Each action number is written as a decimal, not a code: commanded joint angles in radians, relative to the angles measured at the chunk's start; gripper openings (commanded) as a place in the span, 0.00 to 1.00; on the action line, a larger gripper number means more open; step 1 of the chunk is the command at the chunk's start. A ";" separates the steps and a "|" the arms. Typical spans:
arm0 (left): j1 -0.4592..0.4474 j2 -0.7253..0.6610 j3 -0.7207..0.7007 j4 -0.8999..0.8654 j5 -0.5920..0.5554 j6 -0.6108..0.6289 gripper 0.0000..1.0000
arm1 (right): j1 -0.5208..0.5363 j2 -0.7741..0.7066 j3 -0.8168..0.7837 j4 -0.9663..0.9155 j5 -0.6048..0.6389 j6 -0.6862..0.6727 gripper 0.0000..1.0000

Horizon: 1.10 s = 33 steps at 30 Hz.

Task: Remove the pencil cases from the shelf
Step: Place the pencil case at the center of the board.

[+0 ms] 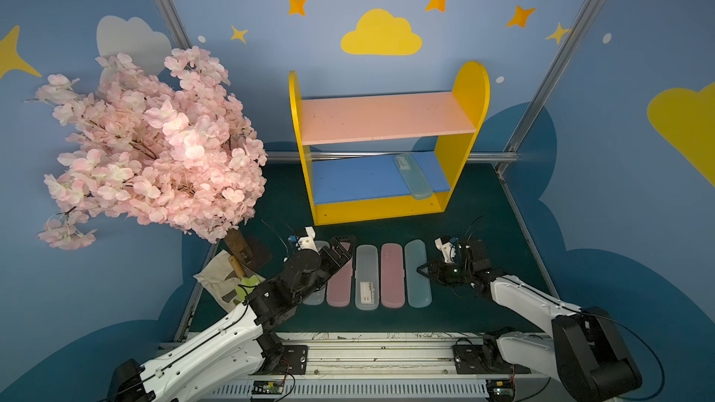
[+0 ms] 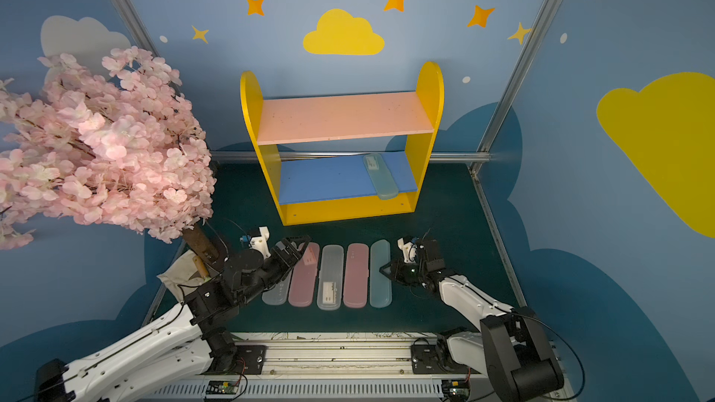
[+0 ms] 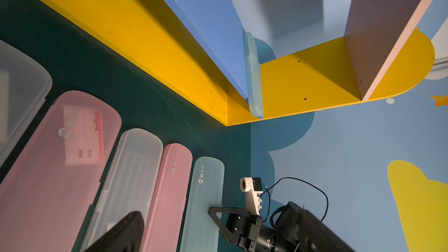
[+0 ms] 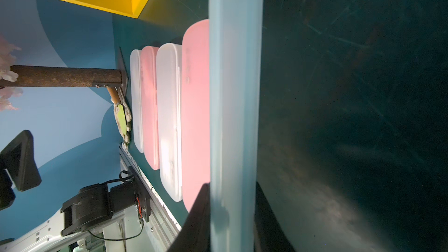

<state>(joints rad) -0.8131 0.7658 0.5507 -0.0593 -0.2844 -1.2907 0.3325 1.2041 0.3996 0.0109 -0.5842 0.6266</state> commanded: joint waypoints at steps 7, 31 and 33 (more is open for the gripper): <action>0.006 -0.025 -0.018 -0.002 0.001 -0.007 1.00 | 0.017 0.053 -0.007 0.084 0.003 0.028 0.17; 0.010 -0.025 -0.017 0.007 0.009 -0.004 1.00 | 0.019 0.015 0.027 -0.082 0.086 -0.026 0.63; 0.009 -0.016 -0.013 0.010 0.017 -0.002 1.00 | 0.019 0.005 0.034 -0.109 0.102 -0.034 0.66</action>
<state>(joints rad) -0.8074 0.7414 0.5400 -0.0593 -0.2817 -1.3071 0.3489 1.2346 0.4053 -0.0250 -0.5171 0.6212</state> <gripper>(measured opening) 0.998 0.654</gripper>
